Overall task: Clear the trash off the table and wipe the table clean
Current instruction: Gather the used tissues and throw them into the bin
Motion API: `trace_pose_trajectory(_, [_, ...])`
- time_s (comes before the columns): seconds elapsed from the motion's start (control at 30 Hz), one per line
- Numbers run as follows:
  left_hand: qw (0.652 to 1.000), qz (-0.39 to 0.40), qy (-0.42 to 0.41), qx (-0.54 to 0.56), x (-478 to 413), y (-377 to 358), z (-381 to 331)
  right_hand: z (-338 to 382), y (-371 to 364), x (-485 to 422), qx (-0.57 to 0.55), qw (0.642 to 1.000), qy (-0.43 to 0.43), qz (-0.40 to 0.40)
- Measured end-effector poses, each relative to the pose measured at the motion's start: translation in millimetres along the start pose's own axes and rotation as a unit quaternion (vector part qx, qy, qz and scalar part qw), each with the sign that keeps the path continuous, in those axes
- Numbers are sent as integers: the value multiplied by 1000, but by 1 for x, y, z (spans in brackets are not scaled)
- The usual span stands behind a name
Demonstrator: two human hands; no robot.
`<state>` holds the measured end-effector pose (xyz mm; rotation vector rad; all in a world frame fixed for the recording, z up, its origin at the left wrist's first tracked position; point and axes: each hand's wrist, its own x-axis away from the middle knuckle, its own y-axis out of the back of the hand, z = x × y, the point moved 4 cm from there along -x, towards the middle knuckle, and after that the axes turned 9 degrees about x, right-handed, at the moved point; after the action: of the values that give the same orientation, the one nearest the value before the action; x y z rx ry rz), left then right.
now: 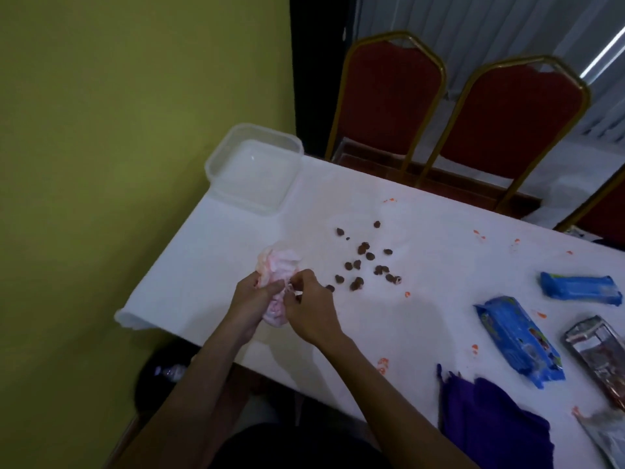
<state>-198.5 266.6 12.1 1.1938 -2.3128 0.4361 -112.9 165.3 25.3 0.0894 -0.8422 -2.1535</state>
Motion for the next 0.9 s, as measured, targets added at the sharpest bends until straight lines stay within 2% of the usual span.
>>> trace_pose_trajectory(0.23, [996, -54, -20, 61, 33, 68, 9, 39, -48, 19, 46, 994, 51, 89])
trace_pose_trajectory(0.47, [990, -106, 10, 97, 67, 171, 45, 84, -134, 58, 77, 980, 88, 161])
trace_pose_trajectory(0.57, [986, -129, 3, 108, 82, 213, 62, 98, -175, 78, 101, 972, 87, 194])
trace_pose_trajectory(0.73, [978, -160, 33, 127, 99, 275, 95, 121, -230, 107, 119, 967, 97, 203])
trace_pose_trajectory(0.9, [968, -214, 85, 102, 97, 329, 137, 111, -294, 121, 102, 956, 47, 271])
